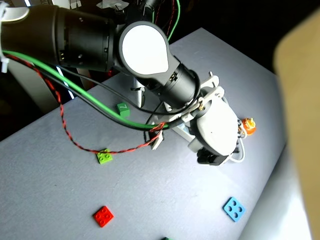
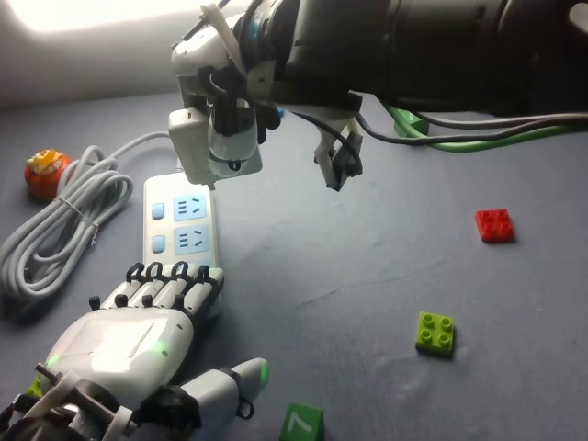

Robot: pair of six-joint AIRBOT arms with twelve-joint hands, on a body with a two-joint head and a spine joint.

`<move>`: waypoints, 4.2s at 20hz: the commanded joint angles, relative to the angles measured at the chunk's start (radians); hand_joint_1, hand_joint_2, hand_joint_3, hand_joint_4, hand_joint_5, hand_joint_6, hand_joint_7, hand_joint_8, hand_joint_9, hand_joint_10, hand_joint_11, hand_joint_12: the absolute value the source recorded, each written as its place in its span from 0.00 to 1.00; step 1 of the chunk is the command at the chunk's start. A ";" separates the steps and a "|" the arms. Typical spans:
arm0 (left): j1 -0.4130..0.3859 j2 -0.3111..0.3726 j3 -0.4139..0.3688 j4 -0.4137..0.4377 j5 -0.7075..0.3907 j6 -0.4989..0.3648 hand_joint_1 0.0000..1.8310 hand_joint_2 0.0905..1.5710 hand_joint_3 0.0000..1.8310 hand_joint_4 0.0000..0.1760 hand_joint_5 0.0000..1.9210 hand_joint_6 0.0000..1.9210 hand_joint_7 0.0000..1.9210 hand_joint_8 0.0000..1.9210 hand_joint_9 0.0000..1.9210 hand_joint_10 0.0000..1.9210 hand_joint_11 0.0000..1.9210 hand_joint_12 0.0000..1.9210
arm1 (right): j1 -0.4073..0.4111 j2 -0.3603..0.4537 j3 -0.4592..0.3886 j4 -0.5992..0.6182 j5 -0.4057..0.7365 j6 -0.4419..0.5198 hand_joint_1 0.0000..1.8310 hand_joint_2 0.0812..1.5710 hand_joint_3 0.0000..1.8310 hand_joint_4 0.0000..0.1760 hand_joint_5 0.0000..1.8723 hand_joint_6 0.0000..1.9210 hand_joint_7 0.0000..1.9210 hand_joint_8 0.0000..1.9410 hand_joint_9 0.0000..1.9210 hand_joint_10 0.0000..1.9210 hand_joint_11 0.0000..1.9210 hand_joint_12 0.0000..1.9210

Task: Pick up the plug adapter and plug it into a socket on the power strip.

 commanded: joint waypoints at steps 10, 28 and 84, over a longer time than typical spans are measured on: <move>-0.002 0.000 0.004 0.037 -0.028 -0.006 0.02 0.81 0.00 0.00 0.06 0.00 0.03 0.00 0.02 0.00 0.00 0.00 | -0.029 -0.064 0.046 -0.132 0.104 0.073 0.67 0.71 0.00 0.00 0.45 0.61 0.55 0.47 0.67 0.01 0.48 0.49; -0.001 0.000 0.004 0.031 -0.024 -0.007 0.02 0.81 0.00 0.00 0.04 0.00 0.02 0.00 0.01 0.00 0.00 0.00 | -0.064 -0.090 0.095 -0.138 0.172 0.130 0.67 0.70 0.00 0.00 0.46 0.59 0.55 0.46 0.68 0.01 0.48 0.48; 0.002 0.003 0.005 0.031 -0.031 -0.013 0.02 0.80 0.00 0.00 0.05 0.00 0.03 0.00 0.02 0.00 0.01 0.01 | -0.063 -0.077 0.083 -0.170 0.188 0.129 0.67 0.69 0.00 0.00 0.50 0.57 0.57 0.41 0.66 0.01 0.46 0.48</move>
